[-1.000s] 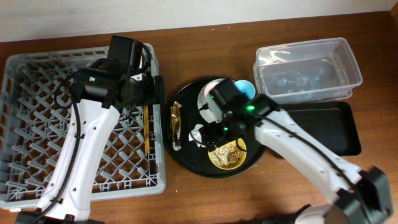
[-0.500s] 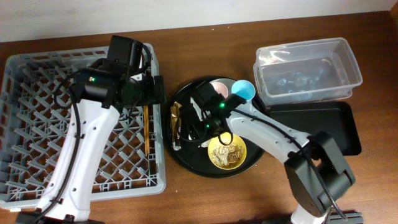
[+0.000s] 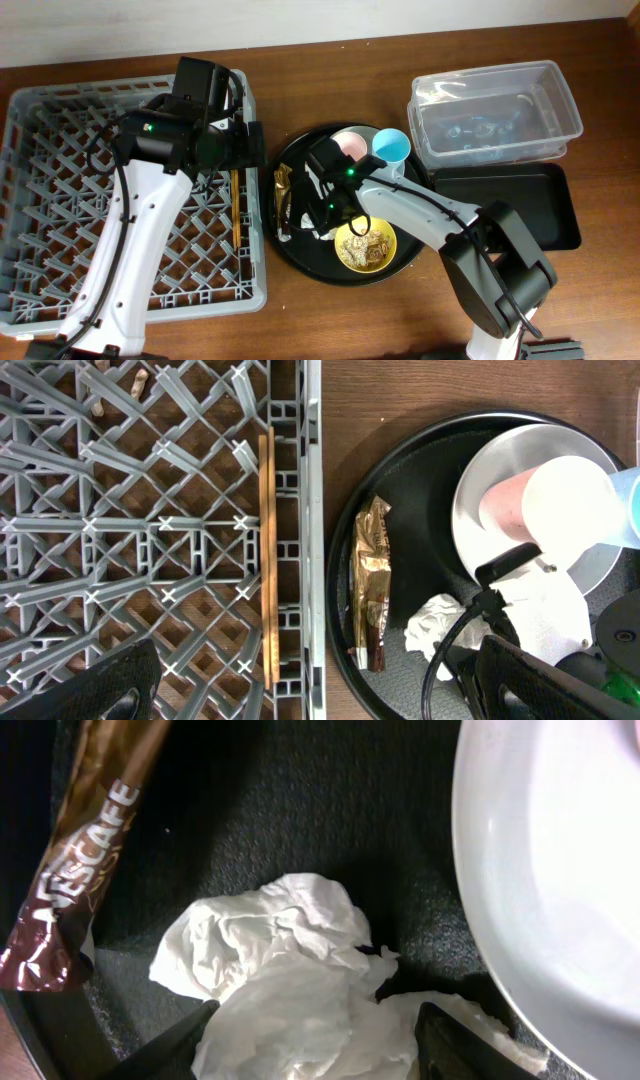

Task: Sort waste into correct bins and load items into the dishwasher rack
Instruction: 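Carry the tissue with the right gripper and drop it in the clear box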

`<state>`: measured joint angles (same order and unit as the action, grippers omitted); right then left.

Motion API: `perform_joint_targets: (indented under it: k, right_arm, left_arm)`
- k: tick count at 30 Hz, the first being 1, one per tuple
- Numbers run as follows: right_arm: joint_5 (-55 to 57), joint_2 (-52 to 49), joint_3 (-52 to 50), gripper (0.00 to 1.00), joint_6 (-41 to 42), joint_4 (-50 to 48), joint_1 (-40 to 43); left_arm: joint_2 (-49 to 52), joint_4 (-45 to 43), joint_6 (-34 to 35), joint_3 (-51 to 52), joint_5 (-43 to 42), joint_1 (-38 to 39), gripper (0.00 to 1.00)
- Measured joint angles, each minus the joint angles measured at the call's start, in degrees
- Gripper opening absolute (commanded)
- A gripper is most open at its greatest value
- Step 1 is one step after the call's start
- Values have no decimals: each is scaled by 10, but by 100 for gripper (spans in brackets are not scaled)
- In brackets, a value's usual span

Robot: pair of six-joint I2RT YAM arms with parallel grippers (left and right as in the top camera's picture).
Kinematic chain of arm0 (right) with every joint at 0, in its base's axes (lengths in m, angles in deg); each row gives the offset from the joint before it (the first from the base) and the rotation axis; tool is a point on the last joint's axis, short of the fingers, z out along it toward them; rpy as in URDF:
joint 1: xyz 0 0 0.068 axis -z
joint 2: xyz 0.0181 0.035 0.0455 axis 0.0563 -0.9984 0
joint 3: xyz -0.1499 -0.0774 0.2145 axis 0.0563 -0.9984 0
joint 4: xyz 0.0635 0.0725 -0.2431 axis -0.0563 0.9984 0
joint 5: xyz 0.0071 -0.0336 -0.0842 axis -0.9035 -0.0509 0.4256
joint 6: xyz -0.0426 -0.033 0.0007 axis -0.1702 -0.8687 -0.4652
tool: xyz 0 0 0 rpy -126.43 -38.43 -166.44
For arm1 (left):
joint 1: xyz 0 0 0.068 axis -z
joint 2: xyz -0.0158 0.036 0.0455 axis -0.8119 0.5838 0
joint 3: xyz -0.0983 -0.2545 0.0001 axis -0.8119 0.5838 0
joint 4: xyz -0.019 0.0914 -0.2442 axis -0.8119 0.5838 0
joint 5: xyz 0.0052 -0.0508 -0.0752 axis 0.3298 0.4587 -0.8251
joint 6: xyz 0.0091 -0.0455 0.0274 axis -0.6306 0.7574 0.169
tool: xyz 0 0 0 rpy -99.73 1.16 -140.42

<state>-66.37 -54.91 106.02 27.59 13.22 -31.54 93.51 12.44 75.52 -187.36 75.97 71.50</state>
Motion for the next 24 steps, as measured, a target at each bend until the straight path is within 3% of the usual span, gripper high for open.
perform_joint_targets:
  k: [4, 5, 6, 9, 11, 12, 17, 24]
  right_arm:
    - [0, 0, -5, 64, 1, -12, 0]
    - [0, 0, -7, 59, 1, -16, 0]
    - [0, 0, -10, 44, 1, -21, 0]
    - [0, 0, -11, 34, 0, -21, 0]
    - [0, 0, -11, 9, 1, -21, 0]
    - [0, 0, -11, 4, 1, -21, 0]
    - [0, 14, 23, 4, 0, 56, 10]
    - [1, 182, 152, 4, 0, 161, 118]
  left_arm:
    - [0, 0, 0, 0, 0, 0, 99]
    - [0, 0, 0, 0, 0, 0, 99]
    - [0, 0, 0, 0, 0, 0, 99]
    - [0, 0, 0, 0, 0, 0, 99]
    - [0, 0, 0, 0, 0, 0, 99]
    - [0, 0, 0, 0, 0, 0, 99]
    - [0, 0, 0, 0, 0, 0, 99]
    - [0, 0, 0, 0, 0, 0, 99]
